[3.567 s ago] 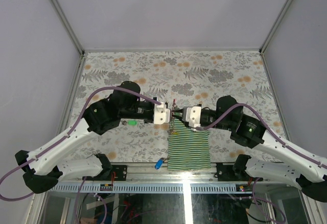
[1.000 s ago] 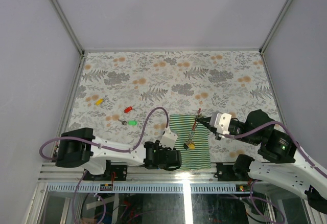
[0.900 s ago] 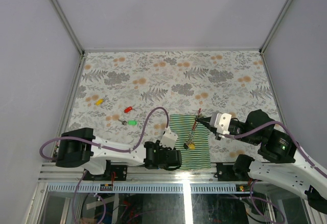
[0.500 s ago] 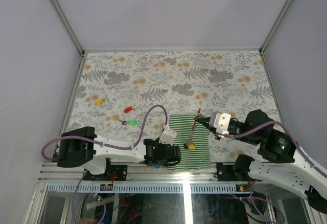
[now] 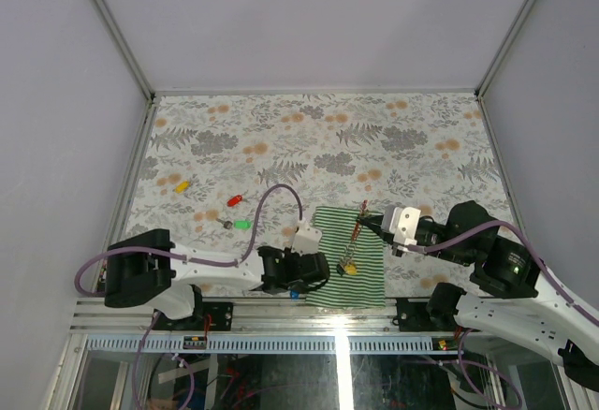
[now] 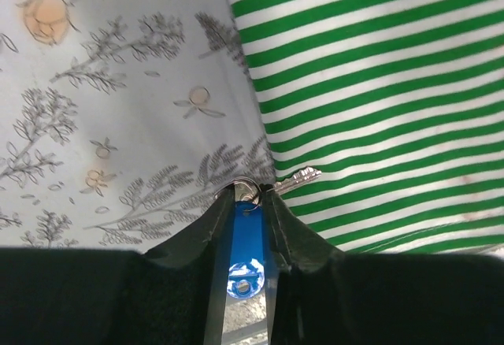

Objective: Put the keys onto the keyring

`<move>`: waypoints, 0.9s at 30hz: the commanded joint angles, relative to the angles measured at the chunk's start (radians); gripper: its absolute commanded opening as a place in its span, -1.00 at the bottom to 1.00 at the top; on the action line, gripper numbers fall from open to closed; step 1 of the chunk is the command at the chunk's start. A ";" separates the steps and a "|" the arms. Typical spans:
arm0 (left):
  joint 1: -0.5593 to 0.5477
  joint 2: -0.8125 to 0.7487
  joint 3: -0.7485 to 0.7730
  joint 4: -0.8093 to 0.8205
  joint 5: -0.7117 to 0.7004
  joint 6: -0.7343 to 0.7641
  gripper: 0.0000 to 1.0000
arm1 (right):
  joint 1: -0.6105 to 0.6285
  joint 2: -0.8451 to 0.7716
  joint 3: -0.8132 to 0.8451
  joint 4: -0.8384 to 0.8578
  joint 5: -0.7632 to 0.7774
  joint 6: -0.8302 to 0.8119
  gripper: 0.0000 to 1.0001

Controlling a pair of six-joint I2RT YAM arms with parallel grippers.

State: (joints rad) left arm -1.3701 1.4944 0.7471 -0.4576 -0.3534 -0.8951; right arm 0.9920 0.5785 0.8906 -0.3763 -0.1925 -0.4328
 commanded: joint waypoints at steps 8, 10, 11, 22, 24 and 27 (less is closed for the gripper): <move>0.235 -0.096 -0.072 0.008 -0.006 0.155 -0.57 | 0.000 -0.015 -0.001 0.091 0.005 0.043 -1.00; 0.265 -0.125 -0.084 -0.006 -0.004 0.160 -0.53 | -0.001 -0.015 0.003 0.094 0.014 0.051 -1.00; 0.270 -0.136 -0.086 -0.019 -0.006 0.158 -0.47 | 0.000 -0.015 0.006 0.096 0.022 0.055 -1.00; 0.272 -0.267 -0.065 -0.119 -0.041 -0.089 -0.05 | -0.001 0.021 0.095 0.008 0.159 0.293 -1.00; 0.269 -0.264 -0.070 -0.121 -0.039 -0.144 -0.05 | -0.001 0.026 0.104 -0.030 0.179 0.320 -1.00; 0.253 -0.237 -0.061 -0.116 -0.049 -0.207 -0.04 | 0.000 0.018 0.095 -0.054 0.180 0.347 -1.00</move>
State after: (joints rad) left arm -1.1030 1.2369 0.6685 -0.5571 -0.3603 -0.9703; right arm 0.9920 0.6018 0.9409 -0.4221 -0.0616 -0.1722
